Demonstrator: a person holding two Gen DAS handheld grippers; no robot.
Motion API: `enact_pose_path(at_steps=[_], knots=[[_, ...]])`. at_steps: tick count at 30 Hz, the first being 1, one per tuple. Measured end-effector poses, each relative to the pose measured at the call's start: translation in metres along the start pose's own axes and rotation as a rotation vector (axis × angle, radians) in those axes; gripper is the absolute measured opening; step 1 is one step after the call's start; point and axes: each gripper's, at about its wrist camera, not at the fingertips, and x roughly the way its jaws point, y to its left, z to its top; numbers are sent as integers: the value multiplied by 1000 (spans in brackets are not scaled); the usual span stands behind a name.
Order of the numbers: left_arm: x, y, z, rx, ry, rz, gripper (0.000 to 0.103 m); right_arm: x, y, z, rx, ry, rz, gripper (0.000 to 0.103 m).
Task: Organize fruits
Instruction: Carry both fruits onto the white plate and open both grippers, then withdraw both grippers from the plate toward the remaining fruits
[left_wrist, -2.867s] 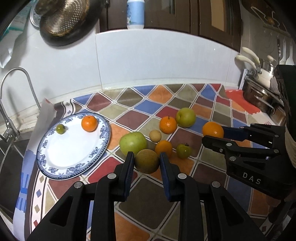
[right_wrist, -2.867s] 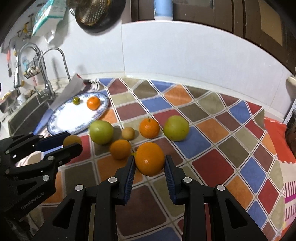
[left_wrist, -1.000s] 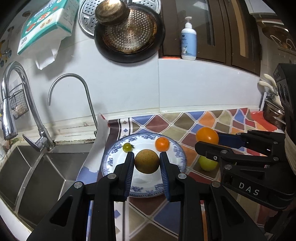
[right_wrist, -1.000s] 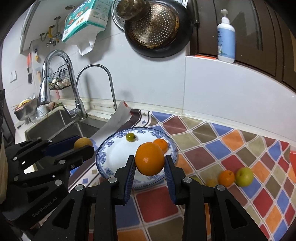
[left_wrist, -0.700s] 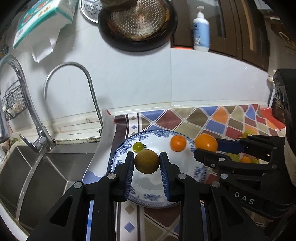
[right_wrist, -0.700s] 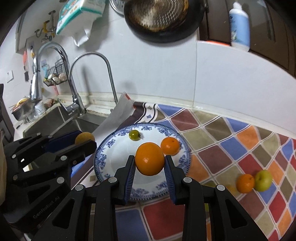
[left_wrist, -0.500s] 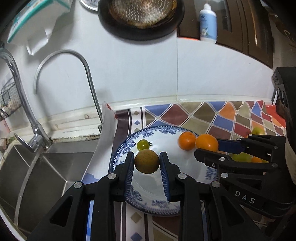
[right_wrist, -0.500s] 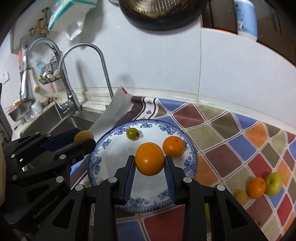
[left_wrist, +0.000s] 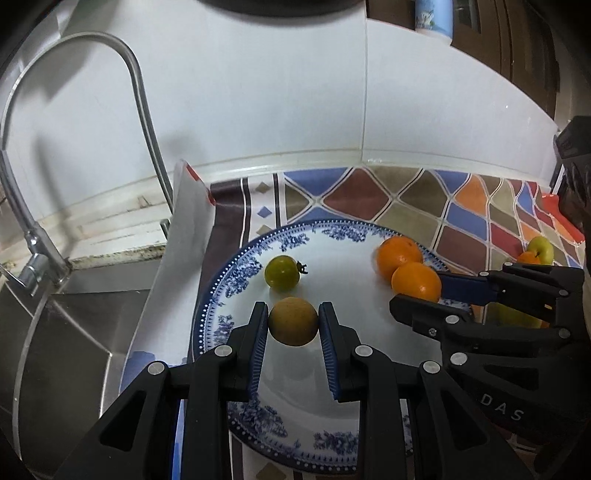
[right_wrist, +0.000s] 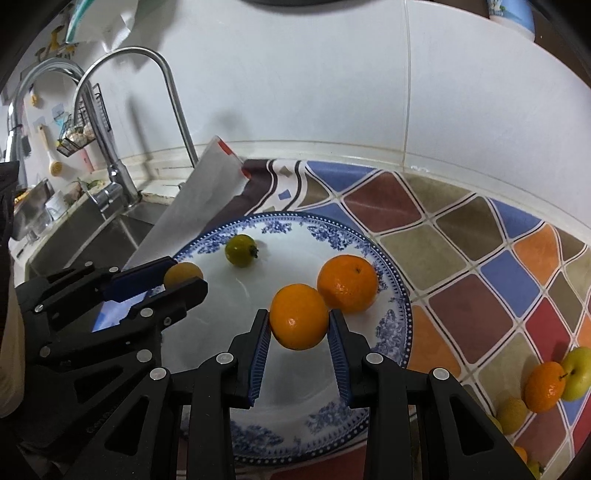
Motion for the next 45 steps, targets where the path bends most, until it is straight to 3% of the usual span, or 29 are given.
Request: enact_pose_path(at_steps=[7, 9, 15, 25, 45], knots=[[8, 2, 0, -1, 19, 3, 29, 8, -3, 2, 11, 6, 4, 33], [6, 3, 1, -6, 15, 13, 36, 8, -3, 2, 11, 2, 8, 33], [-12, 7, 2, -28, -10, 43, 42, -1, -4, 2, 17, -9, 5, 39], [-64, -4, -2, -48, -83, 50, 52, -48, -3, -6, 7, -76, 4, 50], [-148, -57, -18, -20, -181, 65, 71, -148, -23, -40, 24, -206, -21, 54]])
